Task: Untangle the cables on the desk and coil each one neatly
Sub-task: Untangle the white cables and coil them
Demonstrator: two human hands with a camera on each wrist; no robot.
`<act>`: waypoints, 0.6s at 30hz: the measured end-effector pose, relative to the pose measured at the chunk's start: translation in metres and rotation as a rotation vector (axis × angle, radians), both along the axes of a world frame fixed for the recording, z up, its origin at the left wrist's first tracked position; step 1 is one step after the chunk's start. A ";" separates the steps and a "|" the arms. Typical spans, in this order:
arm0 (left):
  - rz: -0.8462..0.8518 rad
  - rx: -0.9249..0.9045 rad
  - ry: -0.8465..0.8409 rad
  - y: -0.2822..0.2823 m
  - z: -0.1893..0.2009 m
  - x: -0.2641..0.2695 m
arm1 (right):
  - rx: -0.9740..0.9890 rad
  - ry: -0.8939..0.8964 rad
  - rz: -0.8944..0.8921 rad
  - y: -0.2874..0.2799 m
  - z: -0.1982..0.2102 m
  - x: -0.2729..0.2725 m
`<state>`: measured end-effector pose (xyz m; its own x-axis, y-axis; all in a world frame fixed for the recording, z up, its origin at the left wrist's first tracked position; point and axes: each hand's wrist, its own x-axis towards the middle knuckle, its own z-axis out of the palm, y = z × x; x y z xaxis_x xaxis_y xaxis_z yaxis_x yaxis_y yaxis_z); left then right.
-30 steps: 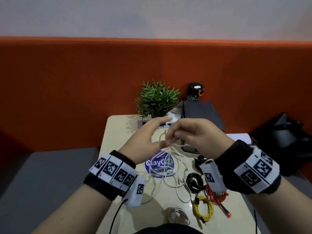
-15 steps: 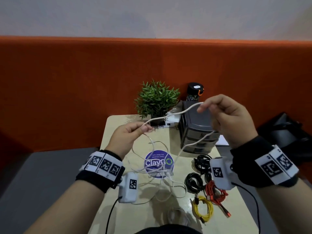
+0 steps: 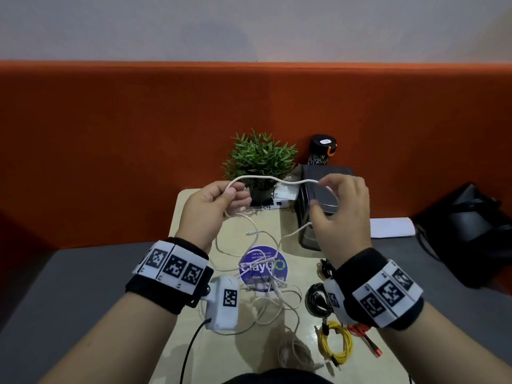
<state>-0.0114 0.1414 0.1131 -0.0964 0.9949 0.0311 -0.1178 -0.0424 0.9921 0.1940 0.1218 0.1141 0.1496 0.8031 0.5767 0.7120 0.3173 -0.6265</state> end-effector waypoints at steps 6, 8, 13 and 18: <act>-0.015 -0.011 -0.096 -0.003 0.009 0.006 | -0.110 -0.362 0.107 -0.013 -0.015 -0.030; -0.055 -0.022 -0.107 -0.006 0.010 0.011 | -0.207 -0.435 0.133 -0.011 -0.024 -0.036; -0.122 -0.073 -0.133 -0.008 0.008 0.013 | -0.268 -0.430 0.116 -0.006 -0.029 -0.048; -0.102 -0.047 -0.024 -0.010 0.005 0.007 | -0.282 -0.266 0.043 0.006 -0.028 -0.045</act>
